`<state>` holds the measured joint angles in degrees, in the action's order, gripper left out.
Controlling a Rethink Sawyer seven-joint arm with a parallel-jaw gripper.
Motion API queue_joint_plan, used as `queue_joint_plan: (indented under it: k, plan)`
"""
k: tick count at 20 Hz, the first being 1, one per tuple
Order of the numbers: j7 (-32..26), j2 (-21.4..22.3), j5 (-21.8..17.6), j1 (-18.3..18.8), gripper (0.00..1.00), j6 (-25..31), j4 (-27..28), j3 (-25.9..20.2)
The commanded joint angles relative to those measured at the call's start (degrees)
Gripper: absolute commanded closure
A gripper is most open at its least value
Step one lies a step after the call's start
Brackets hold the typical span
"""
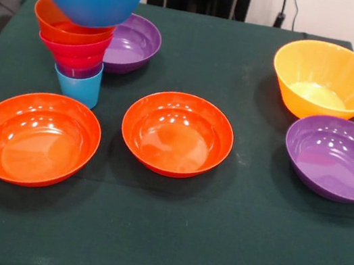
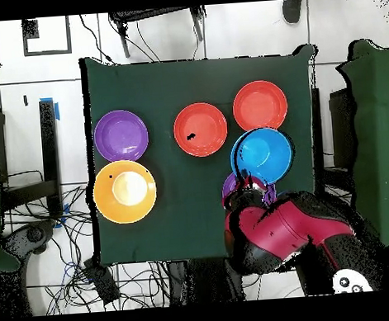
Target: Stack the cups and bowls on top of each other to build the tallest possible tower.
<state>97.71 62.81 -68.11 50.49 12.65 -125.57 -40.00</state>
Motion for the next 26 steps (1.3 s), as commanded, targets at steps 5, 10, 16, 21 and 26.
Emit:
queue_joint_plan:
  k: [5,10,16,21,26]
  plan:
    - [-7.6,-4.4,0.5,0.4,1.0,4.6,1.1,-4.0]
    - [-7.8,-4.6,0.3,0.7,1.0,4.6,1.1,-4.3]
    - [-7.8,-4.7,-0.2,1.0,1.0,4.6,1.0,-4.4]
    - [-8.1,-3.7,-0.5,2.1,1.0,4.4,-0.1,-4.6]
    - [-9.2,-3.7,-0.4,3.2,1.0,4.8,0.0,-5.7]
